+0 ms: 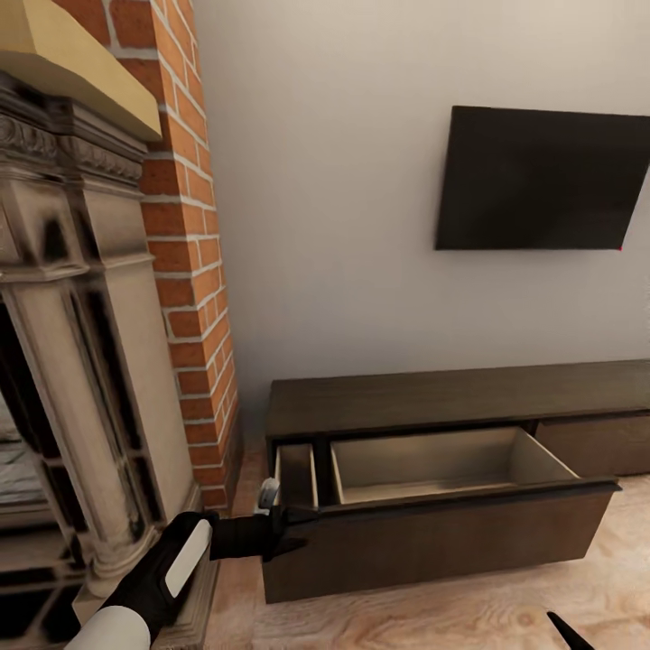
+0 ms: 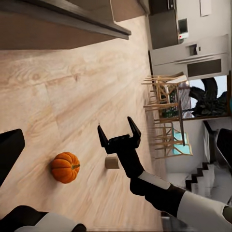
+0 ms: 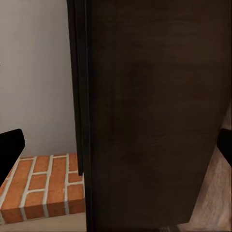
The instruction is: Place each of the two pumpkins and all three candles from the living room inside a cabinet in the living room (use any cabinet), then make sure every cabinet is closed, and position the cauldron so it is next to a table in the living room.
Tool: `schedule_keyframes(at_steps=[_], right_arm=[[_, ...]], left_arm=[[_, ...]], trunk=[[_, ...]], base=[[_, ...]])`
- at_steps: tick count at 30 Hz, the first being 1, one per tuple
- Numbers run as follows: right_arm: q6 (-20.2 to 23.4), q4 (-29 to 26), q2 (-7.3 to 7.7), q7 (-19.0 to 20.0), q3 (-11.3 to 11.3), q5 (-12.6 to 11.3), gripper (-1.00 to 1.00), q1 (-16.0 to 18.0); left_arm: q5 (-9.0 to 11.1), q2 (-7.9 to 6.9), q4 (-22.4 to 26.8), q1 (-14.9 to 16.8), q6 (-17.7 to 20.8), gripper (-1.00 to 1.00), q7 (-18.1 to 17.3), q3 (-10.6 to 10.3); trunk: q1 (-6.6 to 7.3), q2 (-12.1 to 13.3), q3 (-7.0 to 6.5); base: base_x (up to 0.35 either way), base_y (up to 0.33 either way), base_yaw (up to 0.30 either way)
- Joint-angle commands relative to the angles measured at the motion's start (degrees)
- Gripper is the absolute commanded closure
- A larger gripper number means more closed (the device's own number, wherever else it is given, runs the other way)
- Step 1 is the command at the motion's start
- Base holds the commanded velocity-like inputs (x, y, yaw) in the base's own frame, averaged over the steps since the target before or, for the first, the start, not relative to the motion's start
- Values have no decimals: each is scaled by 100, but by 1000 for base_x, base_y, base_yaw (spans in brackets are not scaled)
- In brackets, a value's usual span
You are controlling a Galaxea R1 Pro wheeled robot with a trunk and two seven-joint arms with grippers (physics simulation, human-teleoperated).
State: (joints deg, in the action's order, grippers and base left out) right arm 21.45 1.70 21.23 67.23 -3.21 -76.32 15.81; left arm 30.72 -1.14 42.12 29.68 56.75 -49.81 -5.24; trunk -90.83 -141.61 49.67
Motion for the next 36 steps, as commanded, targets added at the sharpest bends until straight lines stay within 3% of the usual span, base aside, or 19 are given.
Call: schedule_keyframes(at_steps=[1,36], right_arm=[[52,19,2,27,-31,13,-100,10],[52,50,21,27,-31,12,-100,10]], left_arm=[[13,-6,2,2,20,-100,-11,-13],[13,-23,13,2,20,-100,-11,-12]], trunk=[[4,-3,12],[4,-3,236]], base=[[-216,188,-206],[-302,157,-213]])
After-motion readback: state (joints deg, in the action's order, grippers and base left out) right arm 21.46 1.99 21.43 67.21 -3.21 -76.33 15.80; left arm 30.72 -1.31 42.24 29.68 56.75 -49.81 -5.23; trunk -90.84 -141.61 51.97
